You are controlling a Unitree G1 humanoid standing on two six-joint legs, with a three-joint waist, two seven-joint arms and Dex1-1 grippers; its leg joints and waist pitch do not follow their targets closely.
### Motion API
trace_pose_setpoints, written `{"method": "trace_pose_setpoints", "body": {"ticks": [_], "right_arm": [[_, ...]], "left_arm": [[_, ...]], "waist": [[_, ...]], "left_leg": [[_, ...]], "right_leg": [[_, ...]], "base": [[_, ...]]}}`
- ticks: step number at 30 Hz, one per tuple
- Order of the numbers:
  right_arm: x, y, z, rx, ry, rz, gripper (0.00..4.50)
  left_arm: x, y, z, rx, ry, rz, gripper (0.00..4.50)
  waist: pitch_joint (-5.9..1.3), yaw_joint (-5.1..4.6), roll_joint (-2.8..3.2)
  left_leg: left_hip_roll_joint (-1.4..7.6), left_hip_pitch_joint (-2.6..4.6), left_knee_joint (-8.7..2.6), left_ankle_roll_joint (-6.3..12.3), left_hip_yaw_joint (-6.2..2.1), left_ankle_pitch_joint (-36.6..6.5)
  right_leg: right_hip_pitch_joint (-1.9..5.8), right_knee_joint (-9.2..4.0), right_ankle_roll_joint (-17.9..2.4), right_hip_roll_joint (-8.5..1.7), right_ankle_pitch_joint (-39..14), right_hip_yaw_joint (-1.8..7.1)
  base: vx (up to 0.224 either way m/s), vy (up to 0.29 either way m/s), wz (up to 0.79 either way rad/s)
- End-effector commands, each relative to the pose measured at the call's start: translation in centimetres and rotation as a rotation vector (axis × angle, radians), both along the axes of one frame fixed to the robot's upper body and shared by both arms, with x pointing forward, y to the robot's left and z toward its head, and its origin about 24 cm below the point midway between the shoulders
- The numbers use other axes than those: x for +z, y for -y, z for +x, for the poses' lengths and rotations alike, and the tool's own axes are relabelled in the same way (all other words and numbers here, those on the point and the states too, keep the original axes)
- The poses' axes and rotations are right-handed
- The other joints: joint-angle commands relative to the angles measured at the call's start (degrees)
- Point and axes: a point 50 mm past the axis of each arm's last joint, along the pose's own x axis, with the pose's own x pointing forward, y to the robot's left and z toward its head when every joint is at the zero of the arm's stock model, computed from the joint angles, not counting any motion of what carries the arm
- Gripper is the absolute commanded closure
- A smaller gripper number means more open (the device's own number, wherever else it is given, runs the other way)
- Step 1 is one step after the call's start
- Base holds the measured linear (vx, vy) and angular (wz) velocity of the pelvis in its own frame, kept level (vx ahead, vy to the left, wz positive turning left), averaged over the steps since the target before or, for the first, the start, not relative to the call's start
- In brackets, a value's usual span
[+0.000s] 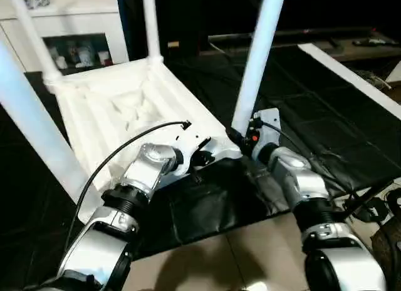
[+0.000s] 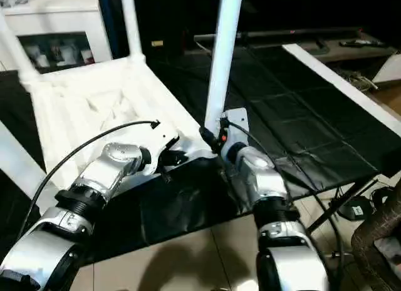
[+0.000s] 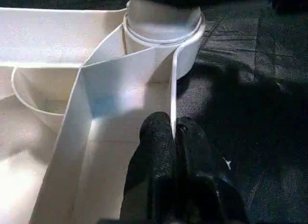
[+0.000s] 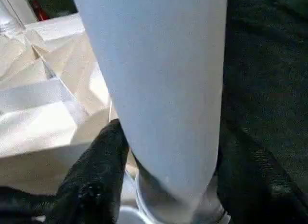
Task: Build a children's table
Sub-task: Rotate leg to tighten
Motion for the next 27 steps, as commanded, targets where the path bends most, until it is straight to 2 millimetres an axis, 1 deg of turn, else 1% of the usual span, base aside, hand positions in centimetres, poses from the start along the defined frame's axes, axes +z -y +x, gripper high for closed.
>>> {"method": "trace_pose_setpoints", "body": {"ticks": [1,2,4,5,6,7,8,9,11,12,13,14,15,17,19,20,21,24,25,26,27], "right_arm": [[-1.9,-2.1,-1.3,0.117,-0.069,-0.002,1.40],[-1.9,-1.8,-1.3,0.117,-0.059,-0.012,1.30],[-1.9,-0.4,-1.7,0.160,-0.025,-0.028,1.11],[-1.9,0.1,-1.9,0.192,-0.015,-0.032,1.03],[-1.9,0.4,-2.1,0.213,-0.008,-0.036,0.95],[-1.8,0.6,-2.2,0.240,0.000,-0.030,0.85],[-1.6,1.9,-2.7,0.309,0.005,-0.008,0.75],[-1.6,1.9,-2.7,0.309,0.005,-0.008,0.75],[-1.3,2.5,-3.0,0.362,0.018,0.007,0.52],[-0.7,4.3,-4.0,0.511,0.029,0.001,0.43],[-0.7,4.3,-4.0,0.511,0.029,0.001,0.37],[-0.6,4.8,-4.3,0.552,0.029,-0.005,0.29],[-0.4,5.4,-4.4,0.575,0.028,-0.016,0.20],[0.0,6.5,-4.4,0.604,0.033,-0.054,0.13],[0.4,6.9,-4.3,0.623,0.038,-0.070,0.05],[0.9,7.4,-4.3,0.660,0.048,-0.083,0.05],[1.1,7.5,-4.3,0.677,0.052,-0.084,0.05],[1.7,7.3,-4.4,0.758,0.064,-0.087,0.05],[1.9,7.0,-4.5,0.808,0.063,-0.089,0.05],[1.8,6.7,-4.5,0.844,0.061,-0.094,0.05],[1.8,6.5,-4.6,0.868,0.059,-0.099,0.05]], "left_arm": [[1.4,1.1,0.0,-0.057,0.062,-0.040,4.50],[1.3,0.9,-0.1,-0.067,0.062,-0.030,4.50],[1.0,-0.1,-0.2,-0.113,0.058,-0.004,4.50],[0.9,-0.4,-0.3,-0.119,0.047,-0.003,4.50],[0.8,-0.6,-0.3,-0.122,0.039,-0.004,4.50],[0.9,-0.8,-0.3,-0.132,0.042,0.002,4.50],[0.6,-1.8,-0.4,-0.184,0.031,0.044,4.50],[0.6,-1.8,-0.4,-0.184,0.031,0.044,4.50],[0.6,-2.2,-0.6,-0.228,0.041,0.061,4.50],[0.6,-3.2,-1.0,-0.336,0.034,0.075,4.50],[0.6,-3.2,-1.0,-0.336,0.034,0.075,4.50],[0.6,-3.5,-1.2,-0.367,0.021,0.076,4.50],[0.6,-3.8,-1.3,-0.402,0.017,0.078,4.50],[0.5,-4.4,-1.6,-0.458,-0.006,0.095,4.50],[0.5,-4.7,-1.8,-0.487,-0.022,0.104,4.50],[0.4,-5.1,-2.2,-0.542,-0.040,0.110,4.50],[0.4,-5.2,-2.3,-0.565,-0.045,0.111,4.50],[0.4,-5.5,-2.8,-0.649,-0.054,0.116,4.50],[0.5,-5.5,-3.0,-0.689,-0.065,0.111,4.50],[0.5,-5.5,-3.1,-0.712,-0.076,0.108,4.50],[0.5,-5.4,-3.2,-0.728,-0.081,0.108,4.50]], "waist": [[-4.36,0.63,-0.03],[-4.30,0.61,-0.01],[-4.19,0.62,0.05],[-4.18,0.73,0.08],[-4.10,0.75,0.10],[-4.09,0.79,0.07],[-4.01,1.01,-0.07],[-4.00,1.06,-0.01],[-3.98,1.31,0.11],[-3.98,1.49,0.21],[-4.04,1.82,0.15],[-3.97,2.14,0.23],[-3.99,2.18,0.30],[-4.07,2.53,0.18],[-4.07,2.86,0.22],[-4.21,3.32,0.26],[-4.19,3.27,0.22],[-4.19,3.62,0.19],[-4.18,3.84,0.06],[-4.23,4.03,0.11],[-4.21,4.08,0.08]], "left_leg": [[0.51,-0.28,-2.45,4.78,0.27,-7.03],[0.52,-0.25,-2.48,4.84,0.29,-7.59],[0.50,-0.11,-2.51,4.64,0.32,-9.65],[0.57,-0.02,-2.53,4.57,0.32,-10.11],[0.62,0.02,-2.52,4.64,0.39,-10.35],[0.67,-0.01,-2.57,4.51,0.33,-10.50],[0.65,0.04,-2.64,4.41,0.28,-10.80],[0.60,0.03,-2.58,4.65,0.34,-11.30],[0.83,0.08,-2.67,4.35,0.25,-12.16],[0.77,0.07,-2.64,4.48,0.23,-12.47],[0.81,0.17,-2.60,4.77,0.20,-12.59],[1.00,0.22,-2.55,4.82,0.36,-11.98],[1.08,0.19,-2.55,4.79,0.37,-11.78],[1.14,0.14,-2.42,4.48,0.42,-11.79],[1.23,0.31,-2.37,4.17,0.47,-11.67],[1.26,0.48,-2.26,4.15,0.45,-11.64],[1.28,0.32,-2.29,4.13,0.47,-11.43],[1.22,0.17,-2.20,4.27,0.46,-11.13],[1.27,0.20,-2.19,4.39,0.49,-10.84],[1.31,0.28,-2.15,4.42,0.47,-10.86],[1.30,0.20,-2.17,4.42,0.46,-10.88]], "right_leg": [[4.17,-2.95,-14.24,-2.80,-3.51,2.12],[4.13,-3.05,-14.24,-2.81,-3.99,2.08],[4.14,-3.49,-13.70,-2.88,-7.04,2.06],[4.18,-3.54,-13.44,-2.81,-7.41,2.08],[4.05,-3.54,-13.45,-2.79,-7.28,2.17],[4.11,-3.44,-13.60,-2.84,-7.46,2.17],[4.21,-3.69,-13.28,-2.81,-8.40,2.08],[4.17,-3.69,-13.11,-2.80,-8.90,2.14],[4.03,-3.79,-12.79,-3.00,-10.41,2.17],[4.07,-3.90,-12.55,-2.92,-10.92,2.13],[4.21,-3.98,-12.34,-2.86,-10.92,2.06],[3.97,-3.69,-12.78,-2.75,-9.66,2.13],[3.95,-3.56,-13.15,-2.70,-9.11,2.09],[3.90,-3.39,-13.82,-2.96,-9.16,2.05],[3.70,-3.35,-14.05,-2.96,-9.21,2.09],[3.60,-3.24,-14.43,-3.01,-8.89,2.07],[3.67,-3.14,-14.49,-3.02,-8.49,2.12],[3.75,-2.94,-14.51,-3.01,-7.81,2.09],[3.68,-2.91,-14.55,-3.02,-7.69,2.10],[3.64,-2.89,-14.62,-3.11,-7.81,2.08],[3.66,-2.90,-14.60,-3.12,-8.06,2.07]], "base": [[0.000,0.000,0.00],[0.000,0.000,0.00],[0.000,0.000,0.00],[0.000,0.000,0.00],[0.000,0.000,0.00],[0.000,0.000,0.00],[0.000,0.000,0.00],[0.000,0.000,0.00],[0.000,0.000,0.00],[0.000,0.000,0.00],[0.000,0.000,0.00],[0.000,0.000,0.00],[0.000,0.000,0.00],[0.000,0.000,0.00],[0.000,0.000,0.00],[0.000,0.000,0.00],[0.000,0.000,0.00],[0.000,0.000,0.00],[0.000,0.000,0.00],[0.000,0.000,0.00],[0.000,0.000,0.00]]}}
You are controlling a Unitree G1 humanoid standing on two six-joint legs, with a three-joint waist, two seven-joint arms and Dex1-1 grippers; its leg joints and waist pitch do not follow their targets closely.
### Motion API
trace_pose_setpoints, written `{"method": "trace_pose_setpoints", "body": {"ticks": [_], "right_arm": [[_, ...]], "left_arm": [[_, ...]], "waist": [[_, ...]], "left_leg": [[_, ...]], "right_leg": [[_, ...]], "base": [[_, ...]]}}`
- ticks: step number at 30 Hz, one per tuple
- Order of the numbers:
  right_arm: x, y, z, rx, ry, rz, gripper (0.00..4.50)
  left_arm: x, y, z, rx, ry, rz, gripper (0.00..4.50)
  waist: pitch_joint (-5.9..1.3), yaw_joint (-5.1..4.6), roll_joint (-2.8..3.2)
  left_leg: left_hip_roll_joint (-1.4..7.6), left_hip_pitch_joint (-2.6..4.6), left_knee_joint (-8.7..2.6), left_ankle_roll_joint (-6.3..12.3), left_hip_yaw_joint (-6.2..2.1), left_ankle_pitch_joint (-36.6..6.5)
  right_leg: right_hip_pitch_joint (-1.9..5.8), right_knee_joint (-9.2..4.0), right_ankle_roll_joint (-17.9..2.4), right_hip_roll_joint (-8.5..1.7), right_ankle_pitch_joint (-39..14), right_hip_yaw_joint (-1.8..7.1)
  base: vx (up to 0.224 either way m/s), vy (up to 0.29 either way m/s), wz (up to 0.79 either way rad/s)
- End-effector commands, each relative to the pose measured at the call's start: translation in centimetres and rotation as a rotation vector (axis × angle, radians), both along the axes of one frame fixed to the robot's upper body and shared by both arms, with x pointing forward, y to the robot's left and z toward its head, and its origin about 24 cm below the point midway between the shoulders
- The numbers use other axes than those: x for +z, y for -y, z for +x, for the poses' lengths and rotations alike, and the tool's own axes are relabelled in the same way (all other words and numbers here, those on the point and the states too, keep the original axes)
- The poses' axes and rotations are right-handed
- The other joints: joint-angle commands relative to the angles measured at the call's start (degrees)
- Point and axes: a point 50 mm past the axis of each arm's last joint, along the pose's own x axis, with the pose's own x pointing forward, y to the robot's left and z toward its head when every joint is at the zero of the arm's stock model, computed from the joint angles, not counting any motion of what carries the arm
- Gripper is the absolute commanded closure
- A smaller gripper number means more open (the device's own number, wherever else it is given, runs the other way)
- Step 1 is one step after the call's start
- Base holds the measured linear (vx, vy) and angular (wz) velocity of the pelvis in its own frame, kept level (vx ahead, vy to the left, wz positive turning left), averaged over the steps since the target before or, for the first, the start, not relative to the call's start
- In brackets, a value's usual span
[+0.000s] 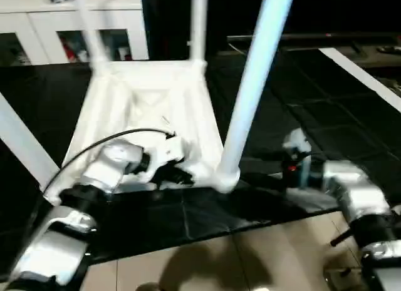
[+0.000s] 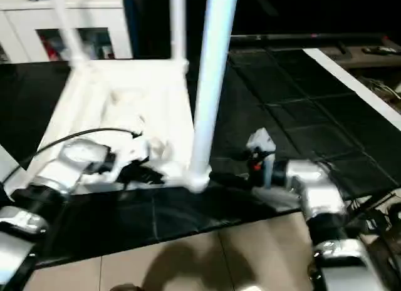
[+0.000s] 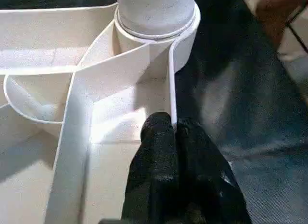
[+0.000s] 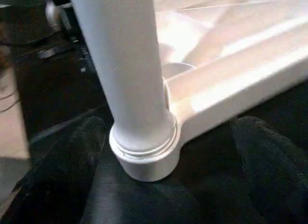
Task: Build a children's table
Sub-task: Rotate leg to tighten
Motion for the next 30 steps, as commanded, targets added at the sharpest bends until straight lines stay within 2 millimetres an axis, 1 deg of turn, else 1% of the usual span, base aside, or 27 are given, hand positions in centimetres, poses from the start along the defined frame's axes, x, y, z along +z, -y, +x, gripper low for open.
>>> {"method": "trace_pose_setpoints", "body": {"ticks": [1,2,3,4,5,7,8,9,10,11,12,13,15,18,19,20,23,24,25,29,30], "right_arm": [[0.3,-1.2,0.0,0.123,0.017,-0.031,0.22],[0.3,-1.3,0.0,0.137,0.015,-0.036,0.22],[0.2,-1.4,-0.1,0.139,0.015,-0.037,0.32],[0.2,-1.5,-0.1,0.151,0.013,-0.041,0.43],[0.0,-1.8,0.0,0.168,0.007,-0.047,0.50],[-0.1,-2.3,0.1,0.187,0.004,-0.056,0.68],[-0.1,-2.5,0.2,0.197,0.002,-0.054,0.68],[-0.2,-2.7,0.2,0.203,-0.002,-0.052,0.78],[-0.2,-2.8,0.2,0.209,-0.005,-0.049,0.96],[-0.2,-2.9,0.2,0.220,-0.010,-0.044,0.96],[-0.2,-3.0,0.2,0.231,-0.015,-0.040,1.11],[-0.2,-3.0,0.2,0.231,-0.015,-0.040,1.11],[-0.1,-3.2,0.2,0.251,-0.024,-0.027,1.35],[-0.1,-3.3,0.1,0.267,-0.034,-0.018,1.56],[-0.1,-3.3,0.1,0.270,-0.036,-0.018,1.71],[-0.1,-3.3,0.1,0.270,-0.036,-0.018,1.71],[-0.2,-3.4,0.1,0.279,-0.045,-0.017,1.91],[-0.2,-3.4,0.1,0.282,-0.048,-0.016,1.91],[-0.3,-3.4,0.1,0.285,-0.052,-0.015,2.18],[-0.3,-3.5,0.0,0.295,-0.059,-0.013,2.27],[-0.4,-3.5,-0.1,0.301,-0.062,-0.012,2.36]], "left_arm": [[0.0,1.3,-0.8,-0.157,-0.031,0.011,4.50],[0.0,1.3,-0.8,-0.163,-0.030,0.014,4.50],[0.0,1.3,-0.8,-0.164,-0.030,0.014,4.50],[0.0,1.3,-0.8,-0.169,-0.028,0.016,4.50],[0.1,1.4,-0.8,-0.177,-0.024,0.018,4.50],[0.1,1.6,-0.7,-0.188,-0.021,0.019,4.50],[0.2,1.7,-0.7,-0.195,-0.022,0.018,4.50],[0.2,1.8,-0.7,-0.200,-0.023,0.017,4.50],[0.2,1.8,-0.8,-0.205,-0.023,0.017,4.50],[0.2,1.8,-0.8,-0.211,-0.024,0.017,4.50],[0.2,1.8,-0.8,-0.215,-0.025,0.016,4.50],[0.2,1.8,-0.8,-0.215,-0.025,0.016,4.50],[0.2,1.7,-0.8,-0.217,-0.024,0.017,4.50],[0.2,1.6,-0.8,-0.214,-0.020,0.021,4.50],[0.2,1.6,-0.8,-0.213,-0.020,0.022,4.50],[0.2,1.6,-0.8,-0.213,-0.020,0.022,4.50],[0.2,1.5,-0.7,-0.205,-0.015,0.026,4.50],[0.2,1.4,-0.7,-0.203,-0.014,0.026,4.50],[0.2,1.4,-0.7,-0.201,-0.014,0.025,4.50],[0.2,1.4,-0.6,-0.193,-0.013,0.023,4.50],[0.1,1.4,-0.5,-0.181,-0.009,0.023,4.50]], "waist": [[-4.20,-0.17,-0.19],[-4.16,-0.08,-0.03],[-4.10,0.01,-0.14],[-4.08,0.13,-0.03],[-4.00,0.30,-0.10],[-3.98,0.29,-0.11],[-4.00,0.26,-0.05],[-4.00,0.19,-0.04],[-4.01,0.18,-0.09],[-4.03,0.21,-0.11],[-4.06,0.20,-0.09],[-4.12,0.25,-0.13],[-4.15,0.26,-0.13],[-4.18,0.24,-0.21],[-4.18,0.28,-0.18],[-4.20,0.28,-0.21],[-4.13,0.26,-0.16],[-4.15,0.27,-0.29],[-4.10,0.28,-0.25],[-4.04,0.27,-0.22],[-4.01,0.25,-0.18]], "left_leg": [[1.34,0.67,-2.87,4.43,0.52,-10.71],[1.36,0.66,-2.91,4.22,0.49,-11.09],[1.37,0.66,-2.95,4.12,0.51,-11.40],[1.46,0.84,-3.02,3.70,0.47,-12.13],[1.49,0.97,-3.09,3.36,0.49,-12.86],[1.45,0.84,-3.18,2.75,0.41,-13.63],[1.48,0.89,-3.22,2.52,0.38,-14.03],[1.41,0.72,-3.23,2.39,0.33,-13.98],[1.40,0.70,-3.23,2.39,0.33,-13.88],[1.41,0.73,-3.20,2.50,0.32,-13.68],[1.43,0.67,-3.20,2.62,0.30,-13.40],[1.41,0.65,-3.13,2.79,0.32,-12.93],[1.42,0.62,-3.09,2.96,0.33,-12.40],[1.35,0.48,-3.00,3.40,0.36,-11.82],[1.36,0.53,-2.98,3.44,0.38,-11.70],[1.32,0.48,-2.95,3.44,0.37,-11.62],[1.36,0.56,-3.02,3.22,0.36,-12.25],[1.35,0.57,-3.00,3.18,0.37,-12.32],[1.38,0.51,-3.01,3.05,0.33,-12.44],[1.37,0.54,-3.04,2.75,0.31,-13.17],[1.35,0.56,-3.07,2.67,0.31,-13.44]], "right_leg": [[3.53,-3.02,-14.50,-3.14,-8.78,2.10],[3.42,-3.03,-14.49,-3.18,-9.64,2.09],[3.40,-3.15,-14.25,-3.21,-10.21,2.11],[3.27,-3.19,-13.99,-3.25,-11.30,2.13],[3.16,-3.33,-13.82,-3.30,-12.34,2.15],[3.22,-3.40,-13.37,-3.34,-13.70,2.14],[3.17,-3.39,-13.23,-3.42,-14.19,2.14],[3.30,-3.38,-12.99,-3.41,-14.38,2.14],[3.32,-3.39,-12.85,-3.39,-14.35,2.15],[3.29,-3.35,-12.74,-3.42,-14.19,2.16],[3.33,-3.27,-12.70,-3.39,-13.83,2.14],[3.36,-3.20,-12.78,-3.40,-13.19,2.16],[3.34,-3.11,-13.05,-3.36,-12.35,2.14],[3.43,-3.00,-13.39,-3.30,-11.27,2.10],[3.38,-3.00,-13.44,-3.34,-11.37,2.10],[3.42,-2.98,-13.42,-3.35,-11.39,2.09],[3.33,-3.11,-13.26,-3.36,-12.55,2.09],[3.35,-3.14,-13.19,-3.37,-12.76,2.09],[3.33,-3.10,-13.00,-3.41,-13.22,2.12],[3.26,-3.22,-12.65,-3.43,-14.48,2.13],[3.23,-3.29,-12.50,-3.41,-14.97,2.15]], "base": [[0.000,0.000,0.00],[0.000,0.000,0.00],[0.000,0.000,0.00],[0.000,0.000,0.00],[0.000,0.000,0.00],[0.000,0.000,0.00],[0.000,0.000,0.00],[0.000,0.000,0.00],[0.000,0.000,0.00],[0.000,0.000,0.00],[0.000,0.000,0.00],[0.000,0.000,0.00],[0.000,0.000,0.00],[0.000,0.000,0.00],[0.000,0.000,0.00],[0.000,0.000,0.00],[0.000,0.000,0.00],[0.000,0.000,0.00],[0.000,0.000,0.00],[0.000,0.000,0.00],[0.000,0.000,0.00]]}}
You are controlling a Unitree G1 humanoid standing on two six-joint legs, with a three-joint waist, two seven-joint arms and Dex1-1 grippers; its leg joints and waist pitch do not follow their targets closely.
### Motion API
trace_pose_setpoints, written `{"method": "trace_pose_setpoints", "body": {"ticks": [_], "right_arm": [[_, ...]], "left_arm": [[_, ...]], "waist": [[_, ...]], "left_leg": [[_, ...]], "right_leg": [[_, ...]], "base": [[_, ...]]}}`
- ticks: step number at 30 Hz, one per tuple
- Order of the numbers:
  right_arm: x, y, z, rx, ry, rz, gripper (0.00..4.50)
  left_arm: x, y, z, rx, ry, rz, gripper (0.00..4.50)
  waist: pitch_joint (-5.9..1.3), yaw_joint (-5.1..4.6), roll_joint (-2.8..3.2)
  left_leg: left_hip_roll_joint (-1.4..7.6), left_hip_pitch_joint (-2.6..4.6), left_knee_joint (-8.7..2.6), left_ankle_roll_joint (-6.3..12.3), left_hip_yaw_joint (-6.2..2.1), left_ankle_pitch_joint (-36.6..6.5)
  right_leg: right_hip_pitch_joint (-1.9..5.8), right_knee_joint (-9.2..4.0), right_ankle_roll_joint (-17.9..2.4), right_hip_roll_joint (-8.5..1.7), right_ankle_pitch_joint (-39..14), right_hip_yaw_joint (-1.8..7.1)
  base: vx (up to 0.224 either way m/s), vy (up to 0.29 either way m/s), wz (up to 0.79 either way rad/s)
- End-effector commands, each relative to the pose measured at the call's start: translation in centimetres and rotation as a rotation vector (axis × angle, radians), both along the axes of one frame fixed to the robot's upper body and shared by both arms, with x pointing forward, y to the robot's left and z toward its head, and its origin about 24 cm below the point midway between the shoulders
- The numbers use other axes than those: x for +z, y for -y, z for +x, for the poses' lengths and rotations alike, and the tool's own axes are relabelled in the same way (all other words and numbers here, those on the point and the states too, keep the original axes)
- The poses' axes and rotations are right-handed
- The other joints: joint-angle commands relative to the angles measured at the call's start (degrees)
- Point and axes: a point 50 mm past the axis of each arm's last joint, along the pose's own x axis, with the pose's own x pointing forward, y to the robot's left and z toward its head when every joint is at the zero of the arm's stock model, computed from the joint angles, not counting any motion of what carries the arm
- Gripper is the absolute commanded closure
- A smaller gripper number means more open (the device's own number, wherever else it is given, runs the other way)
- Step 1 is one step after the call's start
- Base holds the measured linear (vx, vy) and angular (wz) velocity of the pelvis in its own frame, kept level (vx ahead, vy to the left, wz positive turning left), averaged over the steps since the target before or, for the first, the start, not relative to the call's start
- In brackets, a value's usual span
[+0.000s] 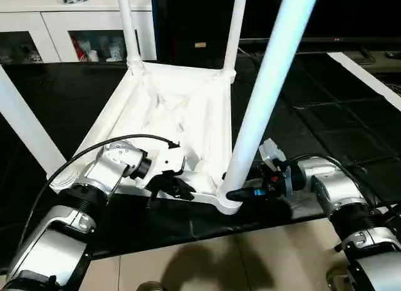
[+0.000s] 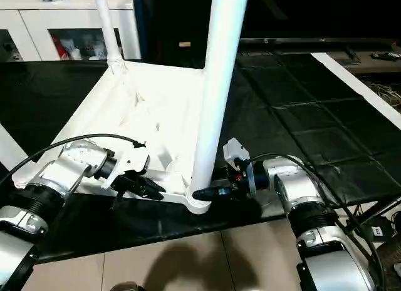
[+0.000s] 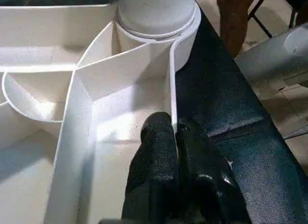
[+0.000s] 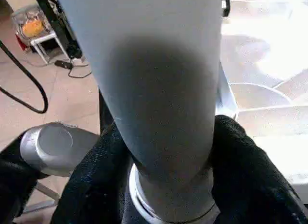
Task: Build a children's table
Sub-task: Rotate leg to tighten
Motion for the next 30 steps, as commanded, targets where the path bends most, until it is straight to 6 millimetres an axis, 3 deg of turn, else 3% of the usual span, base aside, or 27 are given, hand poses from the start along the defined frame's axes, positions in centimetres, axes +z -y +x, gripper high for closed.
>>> {"method": "trace_pose_setpoints", "body": {"ticks": [1,2,6,8,11,13,14,15,17,20,21,25,27,28,30], "right_arm": [[0.3,-0.2,0.0,0.038,-0.010,-0.002,2.44],[0.2,-0.3,0.0,0.040,-0.011,-0.001,2.44],[0.0,-0.3,-0.4,0.040,-0.018,0.009,2.46],[-0.2,-0.4,-0.4,-0.016,-0.020,0.023,2.46],[-0.9,-1.0,0.2,-0.204,-0.002,0.019,2.46],[-1.1,-1.2,0.5,-0.273,-0.003,0.018,2.49],[-1.4,-2.0,0.7,-0.375,-0.010,0.035,2.49],[-1.5,-2.6,0.9,-0.430,-0.021,0.048,2.49],[-1.7,-3.7,1.1,-0.508,-0.043,0.062,2.50],[-2.1,-5.4,1.4,-0.620,-0.063,0.054,2.52],[-2.2,-6.1,1.6,-0.668,-0.077,0.052,2.52],[-2.9,-7.0,3.0,-0.871,-0.124,0.007,2.52],[-2.8,-7.1,3.1,-0.891,-0.122,0.010,2.52],[-2.6,-7.1,3.2,-0.904,-0.103,0.014,1.96],[-2.2,-7.0,3.2,-0.893,-0.075,0.035,1.82]], "left_arm": [[0.2,0.9,0.1,-0.048,0.015,0.014,4.50],[0.2,1.0,0.2,-0.034,0.018,0.011,4.50],[0.1,1.2,0.6,0.043,0.017,-0.012,4.50],[0.2,1.6,1.0,0.120,0.008,-0.060,4.50],[0.4,2.3,1.5,0.225,0.020,-0.107,4.50],[0.5,2.6,1.8,0.265,0.030,-0.118,4.50],[0.8,3.4,2.4,0.359,0.043,-0.143,4.50],[1.1,3.9,2.7,0.407,0.044,-0.166,4.50],[1.5,4.9,3.0,0.470,0.041,-0.203,4.50],[1.8,6.4,3.1,0.543,0.029,-0.239,4.50],[1.9,6.9,3.2,0.571,0.035,-0.242,4.50],[2.1,8.4,3.7,0.673,0.085,-0.234,4.50],[2.1,8.6,3.7,0.674,0.099,-0.224,4.50],[2.1,8.6,3.7,0.671,0.101,-0.217,4.50],[2.0,8.1,3.6,0.639,0.111,-0.203,4.50]], "waist": [[-4.04,-0.27,-0.15],[-4.04,-0.21,0.14],[-3.99,-0.14,0.15],[-3.85,0.01,0.19],[-3.67,-0.15,0.04],[-3.58,-0.76,0.12],[-3.54,-1.32,-0.15],[-3.46,-1.61,0.08],[-3.41,-2.26,-0.12],[-3.46,-3.53,-0.15],[-3.53,-3.54,-0.12],[-3.89,-4.18,0.09],[-4.00,-4.29,0.00],[-4.10,-4.25,0.05],[-4.17,-4.23,-0.11]], "left_leg": [[1.41,0.65,-3.55,2.49,0.27,-13.46],[1.41,0.73,-3.54,2.40,0.25,-13.66],[1.46,0.81,-3.59,2.19,0.25,-14.69],[1.46,0.98,-3.64,1.96,0.30,-15.35],[1.31,0.77,-3.95,0.87,-0.05,-17.39],[1.20,0.84,-4.09,0.05,-0.18,-18.25],[1.02,0.51,-4.16,-0.23,-0.34,-18.55],[0.88,0.56,-4.19,-0.47,-0.46,-18.97],[0.74,0.69,-4.10,-0.63,-0.40,-19.20],[0.48,0.29,-4.08,-0.39,-0.52,-18.91],[0.46,0.36,-4.03,-0.15,-0.54,-18.77],[0.49,0.21,-3.94,0.19,-0.34,-15.94],[0.41,0.09,-3.74,0.97,-0.11,-14.26],[0.44,0.20,-3.63,1.52,0.03,-13.34],[0.35,-0.07,-3.55,2.76,0.14,-11.47]], "right_leg": [[3.23,-3.81,-12.59,-3.13,-14.90,2.17],[3.16,-3.81,-12.64,-3.13,-14.93,2.19],[3.13,-3.89,-12.78,-3.08,-15.28,2.17],[2.99,-4.02,-12.62,-3.02,-16.02,2.22],[3.14,-4.42,-10.82,-3.29,-21.11,2.09],[2.91,-4.68,-9.87,-3.23,-23.12,2.09],[3.25,-4.77,-8.95,-3.22,-24.74,1.96],[3.07,-5.09,-8.05,-3.30,-26.78,1.85],[2.88,-5.31,-7.62,-3.21,-27.86,1.87],[2.91,-5.72,-6.41,-3.06,-29.61,1.61],[2.91,-5.83,-6.29,-3.15,-29.74,1.58],[2.97,-5.12,-8.65,-2.81,-22.25,1.83],[3.12,-4.87,-9.76,-2.65,-17.90,1.94],[3.13,-4.65,-10.47,-2.64,-15.36,2.01],[3.56,-4.38,-11.09,-2.67,-12.53,2.01]], "base": [[0.000,0.000,0.00],[0.000,0.000,0.00],[0.000,0.000,0.00],[0.000,0.000,0.00],[0.000,0.000,0.00],[0.000,0.000,0.00],[0.000,0.000,0.00],[0.000,0.000,0.00],[0.000,0.000,0.00],[0.000,0.000,0.00],[0.000,0.000,0.00],[0.000,0.000,0.00],[0.000,0.000,0.00],[0.000,0.000,0.00],[0.000,0.000,0.00]]}}
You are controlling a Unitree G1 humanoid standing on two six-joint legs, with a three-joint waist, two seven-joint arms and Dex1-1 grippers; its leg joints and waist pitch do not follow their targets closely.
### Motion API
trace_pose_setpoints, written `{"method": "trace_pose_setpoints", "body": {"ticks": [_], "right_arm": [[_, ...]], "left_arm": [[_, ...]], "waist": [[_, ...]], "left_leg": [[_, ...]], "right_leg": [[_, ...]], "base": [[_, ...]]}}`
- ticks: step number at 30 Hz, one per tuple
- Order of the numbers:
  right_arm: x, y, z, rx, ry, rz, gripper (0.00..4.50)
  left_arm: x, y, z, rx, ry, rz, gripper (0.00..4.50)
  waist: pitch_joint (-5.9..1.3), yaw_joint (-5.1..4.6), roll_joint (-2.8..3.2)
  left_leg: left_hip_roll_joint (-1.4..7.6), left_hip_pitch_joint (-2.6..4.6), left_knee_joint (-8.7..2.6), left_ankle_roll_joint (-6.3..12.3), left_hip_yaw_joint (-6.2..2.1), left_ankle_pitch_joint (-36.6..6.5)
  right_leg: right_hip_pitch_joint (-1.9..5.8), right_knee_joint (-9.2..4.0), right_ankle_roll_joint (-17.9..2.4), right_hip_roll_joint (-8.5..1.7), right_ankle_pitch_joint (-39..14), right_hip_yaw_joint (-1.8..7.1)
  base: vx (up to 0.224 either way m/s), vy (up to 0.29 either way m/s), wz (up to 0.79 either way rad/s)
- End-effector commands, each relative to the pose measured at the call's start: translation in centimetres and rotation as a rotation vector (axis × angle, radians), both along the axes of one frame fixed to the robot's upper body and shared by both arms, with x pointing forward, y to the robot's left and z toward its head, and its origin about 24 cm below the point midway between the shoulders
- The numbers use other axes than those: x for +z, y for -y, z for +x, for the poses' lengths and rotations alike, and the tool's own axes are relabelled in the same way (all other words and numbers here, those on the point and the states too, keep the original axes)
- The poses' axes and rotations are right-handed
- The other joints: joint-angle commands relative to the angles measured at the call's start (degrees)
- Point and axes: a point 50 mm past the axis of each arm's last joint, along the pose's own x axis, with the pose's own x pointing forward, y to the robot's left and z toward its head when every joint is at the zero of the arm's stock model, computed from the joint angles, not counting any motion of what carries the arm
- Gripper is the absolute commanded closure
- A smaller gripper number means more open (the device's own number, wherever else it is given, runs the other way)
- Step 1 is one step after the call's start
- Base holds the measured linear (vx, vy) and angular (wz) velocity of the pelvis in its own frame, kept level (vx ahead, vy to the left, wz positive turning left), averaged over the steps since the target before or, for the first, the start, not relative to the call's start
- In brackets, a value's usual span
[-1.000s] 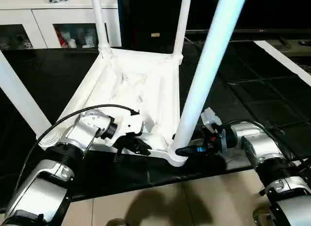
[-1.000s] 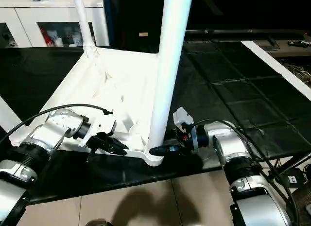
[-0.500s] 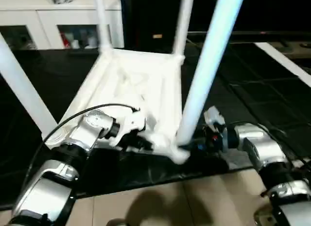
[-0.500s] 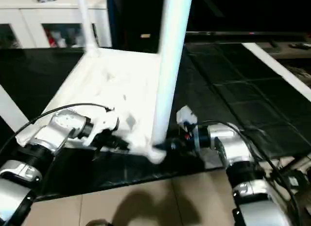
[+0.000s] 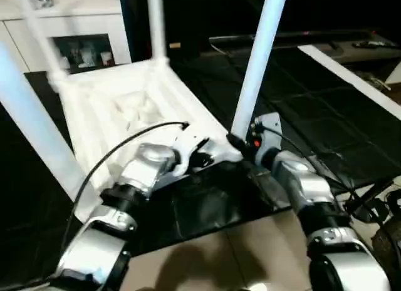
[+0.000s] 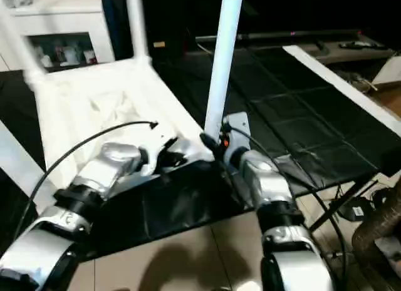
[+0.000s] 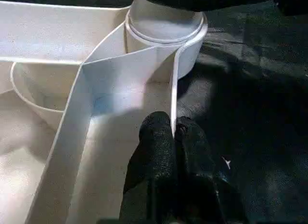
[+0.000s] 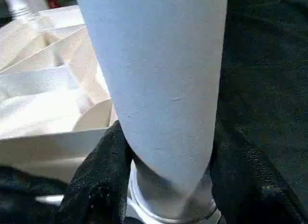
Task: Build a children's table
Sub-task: Rotate leg to tighten
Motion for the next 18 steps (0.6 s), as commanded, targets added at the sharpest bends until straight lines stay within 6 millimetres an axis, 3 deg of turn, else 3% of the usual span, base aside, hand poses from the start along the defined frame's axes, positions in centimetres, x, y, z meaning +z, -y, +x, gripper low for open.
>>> {"method": "trace_pose_setpoints", "body": {"ticks": [1,4,9,11,18], "right_arm": [[-1.7,-3.6,-1.5,0.163,-0.069,0.027,1.79],[-1.7,-3.4,-1.6,0.174,-0.057,0.012,1.41],[-1.4,-1.1,-1.9,0.242,0.028,-0.029,1.03],[-0.8,0.7,-2.3,0.313,0.083,-0.014,0.82],[0.6,4.0,-4.0,0.604,0.116,-0.027,0.29]], "left_arm": [[2.7,1.9,0.5,-0.072,0.109,-0.052,4.50],[2.5,1.4,0.4,-0.081,0.105,-0.048,4.50],[1.9,-0.5,0.0,-0.148,0.086,-0.021,4.50],[1.7,-1.5,-0.3,-0.220,0.090,-0.005,4.50],[1.5,-3.5,-1.6,-0.459,0.050,0.030,4.50]], "waist": [[-4.16,0.68,-0.08],[-4.11,0.60,-0.03],[-3.88,0.58,0.03],[-3.89,0.86,0.12],[-4.01,2.09,0.15]], "left_leg": [[0.44,-0.17,-3.30,3.10,0.14,-10.61],[0.45,-0.12,-3.28,3.29,0.20,-10.33],[0.67,0.24,-3.50,2.62,0.16,-13.60],[0.81,0.40,-3.51,2.97,0.17,-14.15],[1.13,0.35,-3.34,4.46,0.30,-12.59]], "right_leg": [[3.77,-4.31,-11.44,-2.57,-11.49,1.97],[3.81,-4.25,-12.00,-2.53,-10.51,2.00],[3.57,-4.78,-11.45,-2.67,-14.94,2.02],[3.55,-4.71,-11.68,-2.65,-14.02,2.15],[3.79,-4.00,-13.56,-2.60,-9.49,2.04]], "base": [[0.000,0.000,0.00],[0.000,0.000,0.00],[0.000,0.000,0.00],[0.000,0.000,0.00],[0.000,0.000,0.00]]}}
